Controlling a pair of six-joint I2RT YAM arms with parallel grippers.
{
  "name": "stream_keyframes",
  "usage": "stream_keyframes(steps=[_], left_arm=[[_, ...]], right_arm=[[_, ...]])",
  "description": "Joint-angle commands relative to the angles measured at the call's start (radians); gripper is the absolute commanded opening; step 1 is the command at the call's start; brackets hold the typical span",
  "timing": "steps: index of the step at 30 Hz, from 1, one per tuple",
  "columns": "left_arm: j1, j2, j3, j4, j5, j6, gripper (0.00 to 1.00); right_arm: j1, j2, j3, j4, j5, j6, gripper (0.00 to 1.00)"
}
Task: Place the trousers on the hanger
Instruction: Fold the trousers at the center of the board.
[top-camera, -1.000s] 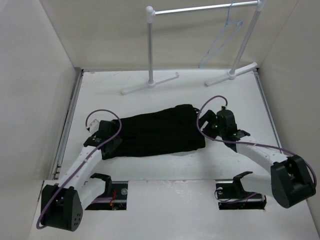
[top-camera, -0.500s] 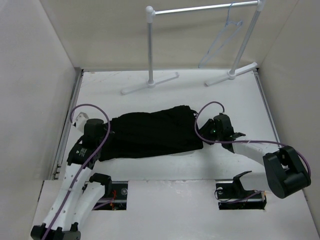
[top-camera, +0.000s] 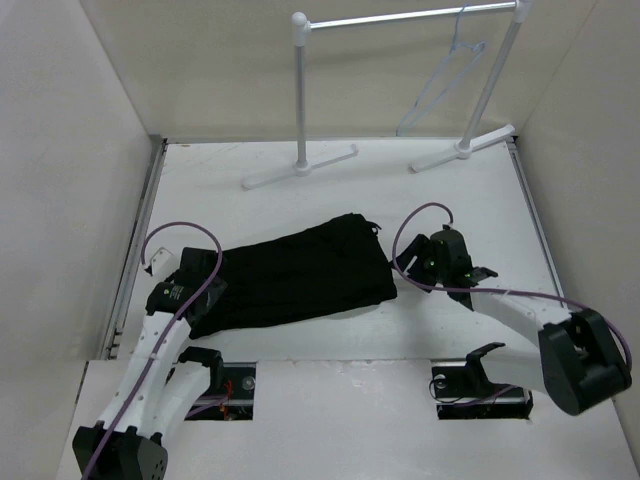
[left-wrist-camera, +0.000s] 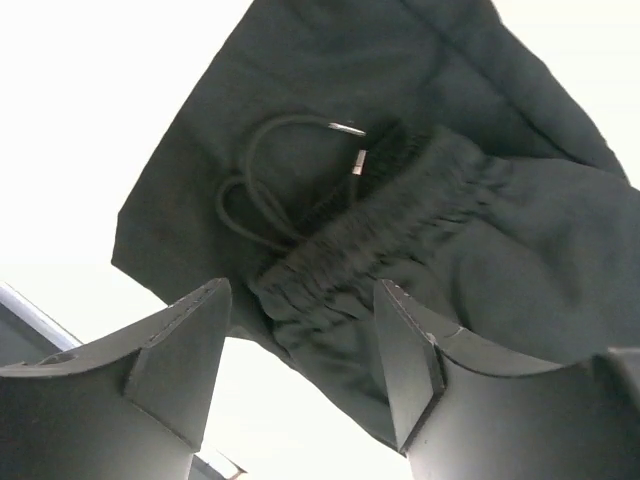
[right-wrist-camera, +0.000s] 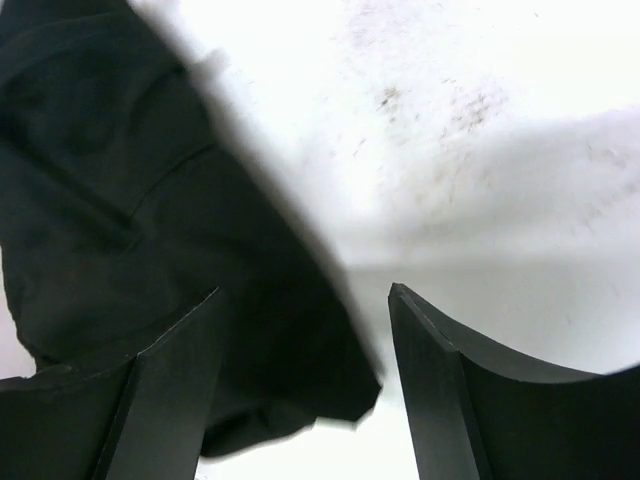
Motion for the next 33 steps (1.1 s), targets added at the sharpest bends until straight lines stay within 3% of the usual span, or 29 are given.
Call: stream_keyframes(steps=[1,4,8,9,12,14,15,16,17,20,22,28,33], left_arm=[[-0.037,-0.062,0.134,0.0,-0.049,0.0,0.58],[-0.114,0.016,0.246,0.017,-0.08,0.023,0.54],[-0.342,0.325,0.425,0.182,-0.037,0.079,0.52],[-0.396,0.422,0.489,0.222,-0.02,0.105,0.53],[-0.502,0.682,0.684,0.302,0.07,0.161,0.55],[-0.55,0.834,0.812,0.342,0.164,0.171,0.54],[-0.566,0.908,0.865,0.36,0.201,0.175,0.54],[-0.579,0.973,0.914,0.371,0.225,0.173,0.52],[-0.587,1.031,0.956,0.377,0.251,0.172,0.52],[-0.591,1.163,1.05,0.387,0.305,0.165,0.51],[-0.581,1.231,1.091,0.4,0.307,0.165,0.49],[-0.531,1.34,1.127,0.454,0.29,0.159,0.47],[-0.528,1.403,1.133,0.491,0.299,0.161,0.46]], right_arm=[[0.025,-0.138,0.011,-0.126,0.066,-0.055,0.72],[0.063,-0.245,0.02,-0.231,0.099,-0.075,0.67],[0.129,-0.315,0.026,-0.3,0.069,-0.083,0.33],[0.149,-0.315,0.033,-0.314,0.055,-0.084,0.29],[0.197,-0.309,0.071,-0.331,0.047,-0.103,0.32],[0.218,-0.302,0.1,-0.34,0.061,-0.115,0.42],[0.221,-0.292,0.112,-0.343,0.069,-0.123,0.52],[0.222,-0.276,0.118,-0.336,0.075,-0.13,0.61],[0.22,-0.254,0.12,-0.325,0.078,-0.137,0.63],[0.202,-0.172,0.105,-0.25,0.072,-0.152,0.61],[0.18,-0.119,0.094,-0.198,0.067,-0.163,0.53],[0.151,-0.042,0.04,-0.124,0.073,-0.155,0.18],[0.151,-0.129,-0.05,-0.176,0.081,-0.112,0.12]])
